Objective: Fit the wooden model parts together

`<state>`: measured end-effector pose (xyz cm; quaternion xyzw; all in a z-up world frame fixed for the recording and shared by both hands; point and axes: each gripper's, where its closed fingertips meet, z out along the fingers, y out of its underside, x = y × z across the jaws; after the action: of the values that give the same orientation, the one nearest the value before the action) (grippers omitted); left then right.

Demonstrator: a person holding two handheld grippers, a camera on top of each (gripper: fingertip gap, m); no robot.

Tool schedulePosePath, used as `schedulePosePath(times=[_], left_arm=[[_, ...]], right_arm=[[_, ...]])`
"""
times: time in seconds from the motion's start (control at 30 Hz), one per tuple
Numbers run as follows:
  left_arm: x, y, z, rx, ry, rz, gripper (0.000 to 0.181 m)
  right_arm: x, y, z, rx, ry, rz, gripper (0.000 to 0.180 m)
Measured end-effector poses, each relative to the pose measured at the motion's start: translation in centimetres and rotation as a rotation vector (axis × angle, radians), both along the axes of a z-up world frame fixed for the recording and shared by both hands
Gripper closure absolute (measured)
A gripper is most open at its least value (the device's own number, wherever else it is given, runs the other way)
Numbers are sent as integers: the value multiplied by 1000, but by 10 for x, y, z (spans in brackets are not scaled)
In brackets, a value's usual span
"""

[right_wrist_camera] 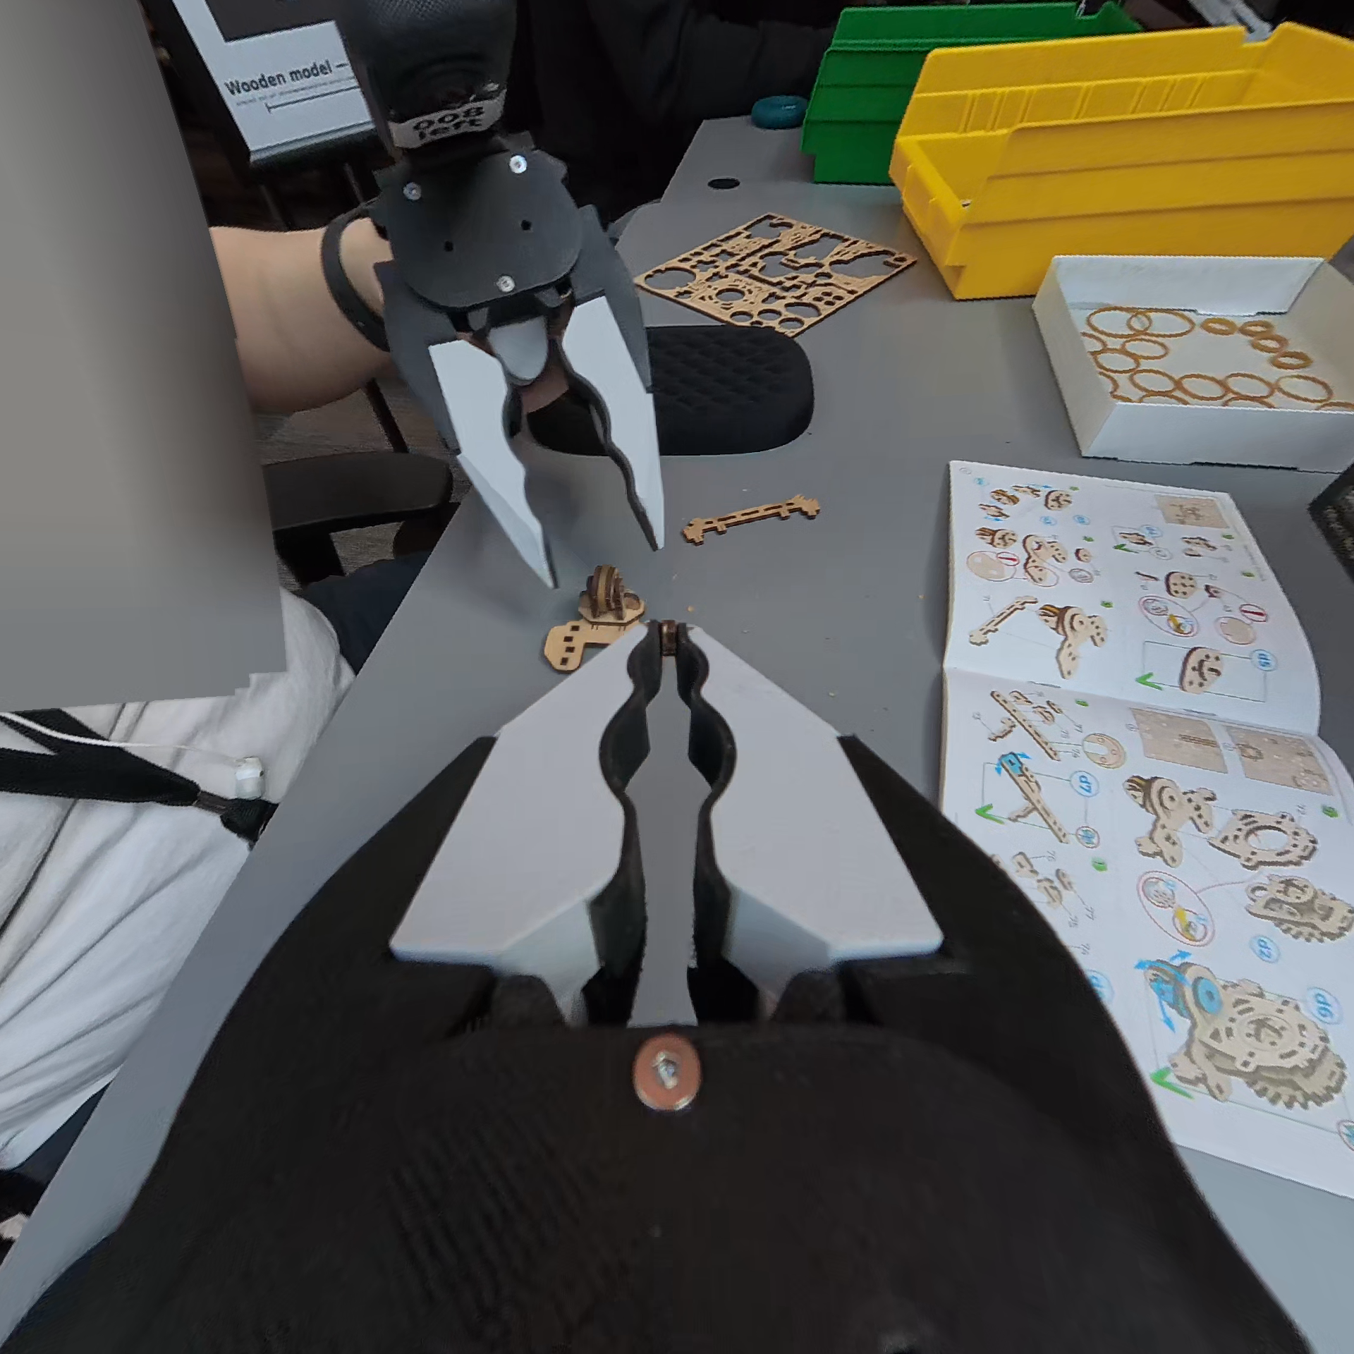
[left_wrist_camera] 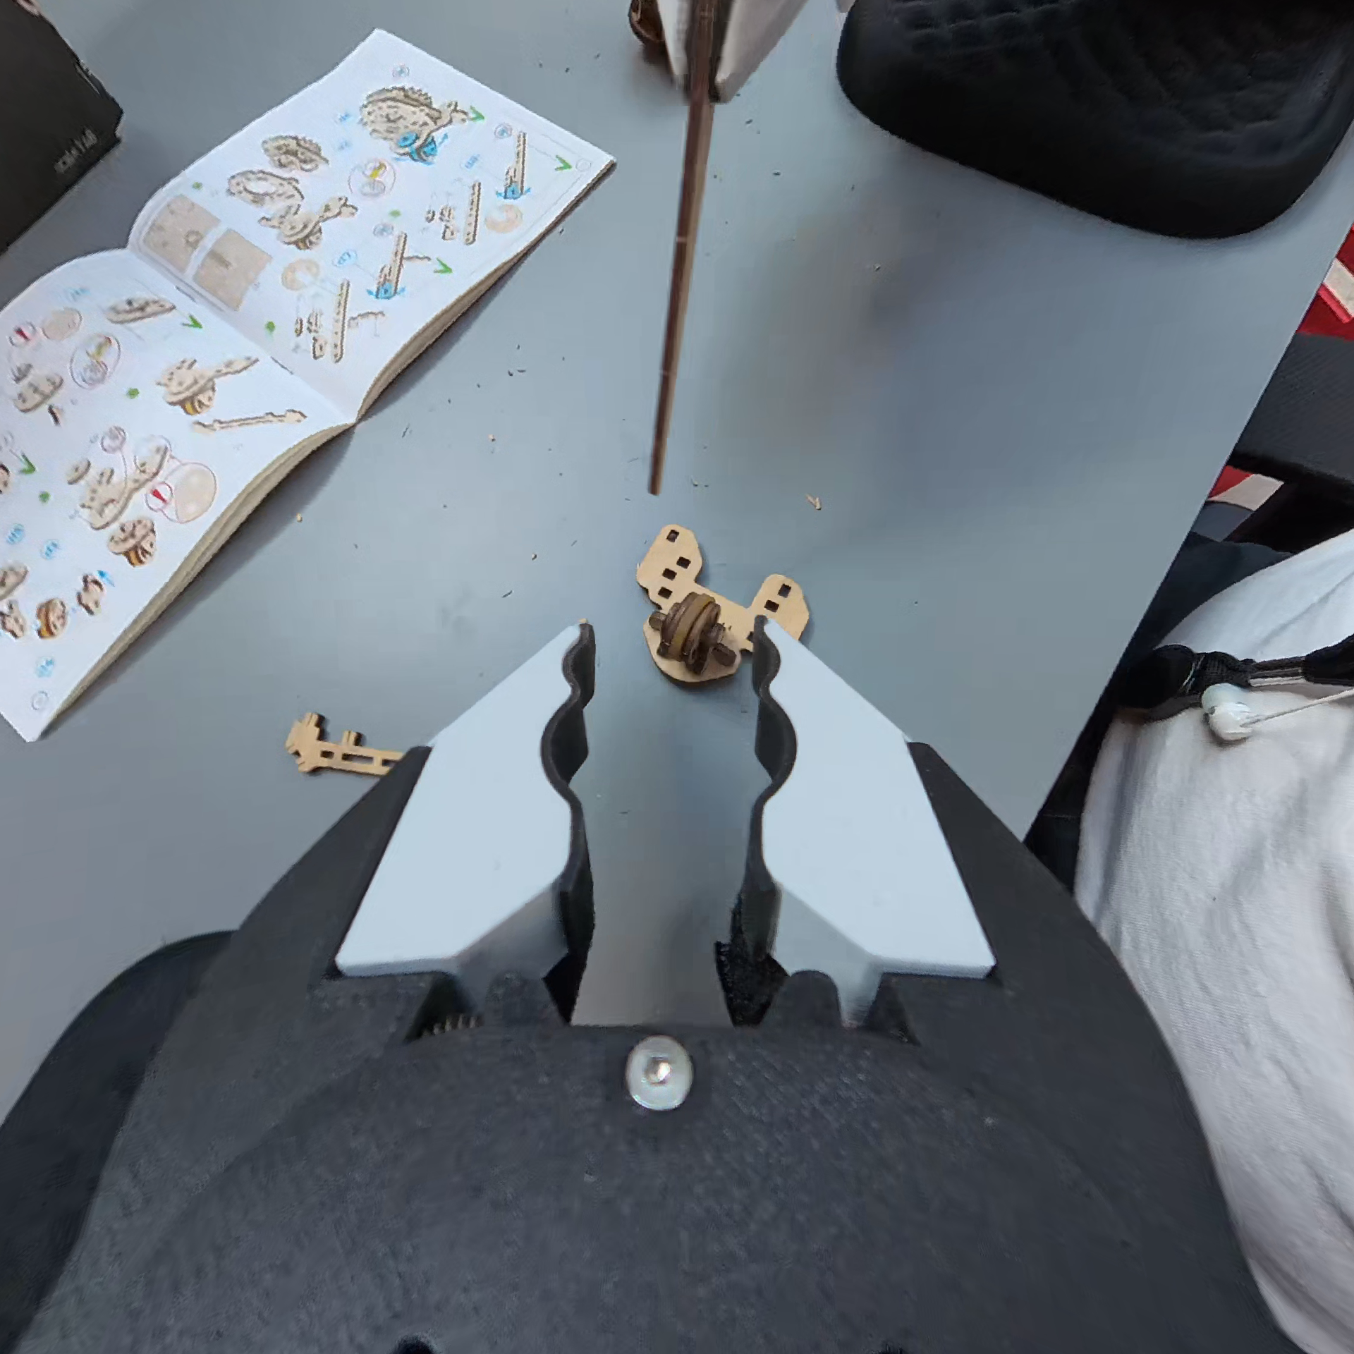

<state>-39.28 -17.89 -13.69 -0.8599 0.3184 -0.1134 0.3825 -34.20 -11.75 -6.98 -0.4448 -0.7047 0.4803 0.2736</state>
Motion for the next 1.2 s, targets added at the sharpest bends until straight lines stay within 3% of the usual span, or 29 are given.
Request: schedulePosePath(times=[0.03, 0.1, 0.17, 0.33, 0.53, 0.6, 0.73, 0.93, 1.1, 1.2], left_arm=[[2, -3, -4, -43, -28, 39, 129], [11, -9, -17, -123, -81, 107, 110], [15, -7, -23, -105, -95, 175, 105], [11, -1, -13, 28, -93, 221, 136], [9, -11, -4, 75, 32, -88, 143], [-4, -3, -1, 87, 93, -73, 141], [-1, -8, 1, -26, -27, -52, 142], [-10, -10, -5, 112, 153, -220, 147], [-7, -12, 10, -4, -36, -178, 141], [0, -27, 9, -96, -133, -92, 124]], right_arm=[[-4, 5, 2, 6, 21, -24, 178], [-9, 5, -4, -5, -13, -14, 178], [-12, 5, -16, 34, -66, -8, 178], [-8, -10, -26, 64, -116, 38, 178], [1, -19, -14, 81, -59, 93, 178], [2, -25, -7, 87, -36, 135, 178], [8, -46, -5, 105, -27, 235, 178], [2, -67, -12, 220, -23, 320, 177], [-11, -73, -15, 304, -86, 365, 177], [-16, -78, -12, 298, -97, 405, 178]])
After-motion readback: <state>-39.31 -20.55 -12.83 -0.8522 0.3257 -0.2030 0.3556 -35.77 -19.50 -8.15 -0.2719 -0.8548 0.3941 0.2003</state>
